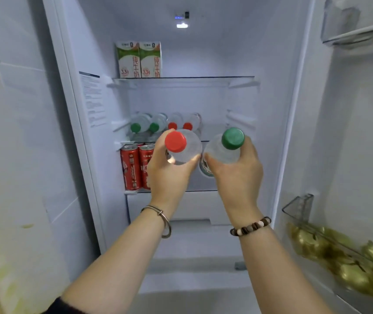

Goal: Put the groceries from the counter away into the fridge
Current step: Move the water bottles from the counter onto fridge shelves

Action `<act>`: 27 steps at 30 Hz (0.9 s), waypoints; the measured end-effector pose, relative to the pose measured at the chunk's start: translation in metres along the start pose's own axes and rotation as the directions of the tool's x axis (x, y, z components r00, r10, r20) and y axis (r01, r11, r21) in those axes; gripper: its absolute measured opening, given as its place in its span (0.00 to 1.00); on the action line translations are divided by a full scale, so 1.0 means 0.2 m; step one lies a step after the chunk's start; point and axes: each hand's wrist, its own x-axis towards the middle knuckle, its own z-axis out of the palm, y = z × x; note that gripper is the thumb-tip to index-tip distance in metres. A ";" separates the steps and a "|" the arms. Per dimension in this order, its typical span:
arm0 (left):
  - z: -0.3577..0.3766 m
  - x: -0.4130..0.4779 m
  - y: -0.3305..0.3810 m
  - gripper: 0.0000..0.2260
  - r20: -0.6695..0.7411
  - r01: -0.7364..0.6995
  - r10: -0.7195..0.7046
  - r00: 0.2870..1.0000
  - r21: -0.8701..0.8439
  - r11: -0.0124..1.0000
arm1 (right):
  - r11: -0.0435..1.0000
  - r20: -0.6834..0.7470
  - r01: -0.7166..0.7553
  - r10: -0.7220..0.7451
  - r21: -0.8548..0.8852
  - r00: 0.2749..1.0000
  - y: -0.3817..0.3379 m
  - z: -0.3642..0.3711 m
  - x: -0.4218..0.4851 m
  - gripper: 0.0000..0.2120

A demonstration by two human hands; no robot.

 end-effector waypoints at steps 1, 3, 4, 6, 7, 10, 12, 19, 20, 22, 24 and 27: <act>0.03 0.06 -0.02 0.28 -0.007 -0.031 0.031 1.000 -0.008 0.999 | 1.000 -0.027 0.019 -0.018 0.010 0.999 0.01 0.04 0.05 0.24; 0.09 0.17 -0.05 0.26 0.010 -0.053 0.053 0.999 -0.041 0.998 | 0.998 -0.070 0.049 -0.047 0.025 0.996 0.02 0.11 0.15 0.24; 0.11 0.23 -0.06 0.25 0.018 -0.042 0.043 0.999 -0.061 0.997 | 0.998 -0.094 0.057 -0.054 0.029 0.994 0.03 0.15 0.19 0.24; 0.15 0.33 -0.09 0.24 0.021 -0.025 0.027 0.999 -0.074 0.997 | 0.997 -0.161 0.073 -0.068 0.024 0.985 0.05 0.21 0.27 0.23; 0.17 0.38 -0.12 0.24 0.022 -0.026 0.027 0.999 -0.068 0.997 | 0.997 -0.201 0.072 -0.067 0.019 0.977 0.07 0.23 0.31 0.23; 0.23 0.50 -0.21 0.26 0.068 -0.055 0.057 0.996 -0.030 0.998 | 0.999 -0.288 0.049 -0.044 0.013 0.957 0.13 0.31 0.41 0.24; 0.27 0.56 -0.27 0.25 0.133 -0.075 0.075 0.988 -0.003 0.997 | 0.999 -0.315 0.035 -0.034 -0.002 0.949 0.18 0.35 0.46 0.25; 0.44 0.67 -0.51 0.21 0.307 -0.076 0.079 0.948 -0.022 0.997 | 0.994 -0.323 0.013 -0.048 -0.110 0.945 0.33 0.42 0.58 0.22; 0.47 0.68 -0.53 0.22 0.325 -0.088 0.086 0.942 -0.010 0.996 | 0.991 -0.297 0.022 -0.060 -0.130 0.953 0.35 0.43 0.60 0.21; 0.50 0.70 -0.57 0.26 0.355 -0.141 0.127 0.926 0.014 0.990 | 0.988 -0.237 0.023 -0.060 -0.155 0.970 0.39 0.45 0.63 0.21; 0.53 0.72 -0.61 0.30 0.368 -0.274 0.230 0.901 0.070 0.959 | 0.985 -0.192 -0.009 -0.025 -0.172 0.981 0.43 0.46 0.65 0.23; 0.57 0.77 -0.66 0.32 0.415 -0.473 0.358 0.836 0.217 0.854 | 0.979 -0.100 -0.090 0.072 -0.184 0.992 0.52 0.47 0.68 0.27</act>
